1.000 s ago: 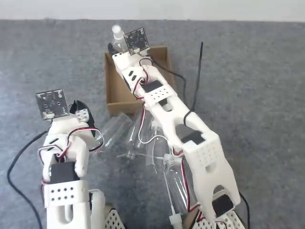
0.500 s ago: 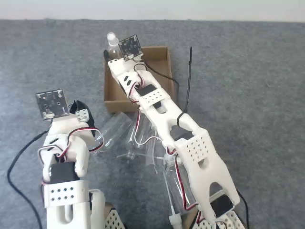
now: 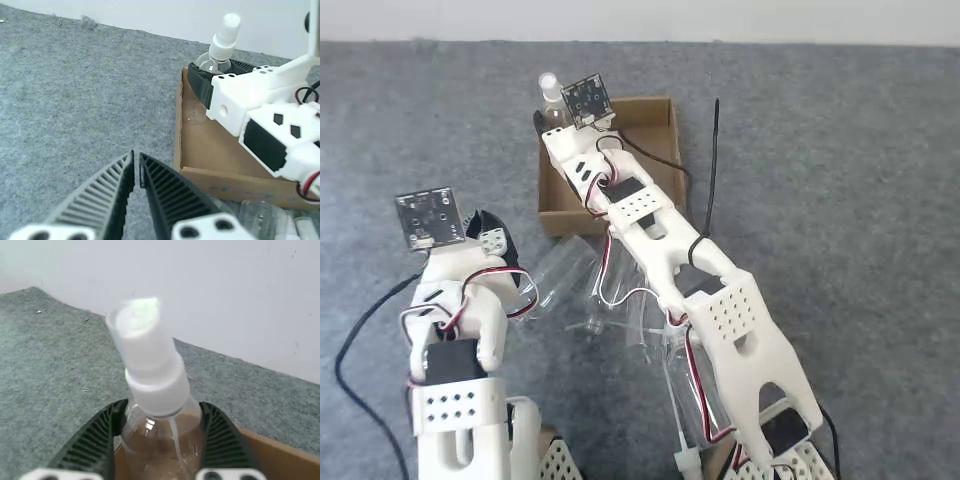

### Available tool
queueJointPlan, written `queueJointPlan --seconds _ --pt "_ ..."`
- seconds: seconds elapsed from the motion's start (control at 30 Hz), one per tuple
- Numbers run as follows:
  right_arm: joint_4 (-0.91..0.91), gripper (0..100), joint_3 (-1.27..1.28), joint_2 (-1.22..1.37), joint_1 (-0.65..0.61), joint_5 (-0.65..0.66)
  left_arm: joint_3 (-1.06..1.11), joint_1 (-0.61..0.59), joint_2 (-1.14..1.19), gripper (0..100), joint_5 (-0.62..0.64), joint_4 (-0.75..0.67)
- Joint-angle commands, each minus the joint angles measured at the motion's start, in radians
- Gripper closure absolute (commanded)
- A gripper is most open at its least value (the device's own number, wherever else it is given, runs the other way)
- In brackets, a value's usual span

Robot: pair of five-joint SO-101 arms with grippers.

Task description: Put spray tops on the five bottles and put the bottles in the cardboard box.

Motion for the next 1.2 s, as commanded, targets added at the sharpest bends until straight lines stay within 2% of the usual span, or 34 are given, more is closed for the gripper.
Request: queueJointPlan --seconds 0.0,0.13,0.43,0.57,0.73,0.97,1.17 --pt "0.010 85.7 -0.069 -0.028 -0.010 -0.006 -0.031 0.003 -0.012 99 0.011 -0.029" --pt "0.012 75.9 -0.066 -0.028 -0.012 -0.006 -0.031 0.005 -0.012 99 0.011 -0.029" --pt "0.013 75.3 -0.066 -0.035 -0.012 -0.002 -0.031 0.005 -0.012 99 0.008 -0.031" --pt "0.067 74.6 -0.071 -0.041 -0.013 -0.003 -0.031 0.005 -0.012 99 0.006 -0.031" --pt "0.081 64.9 -0.071 -0.041 -0.024 -0.002 -0.031 0.005 -0.012 99 0.006 -0.031" --pt "0.088 65.7 -0.061 -0.067 -0.021 0.000 -0.031 0.005 -0.012 99 0.006 -0.031" --pt "0.211 65.6 -0.052 -0.134 -0.016 -0.006 -0.031 0.005 -0.012 99 0.006 -0.031"
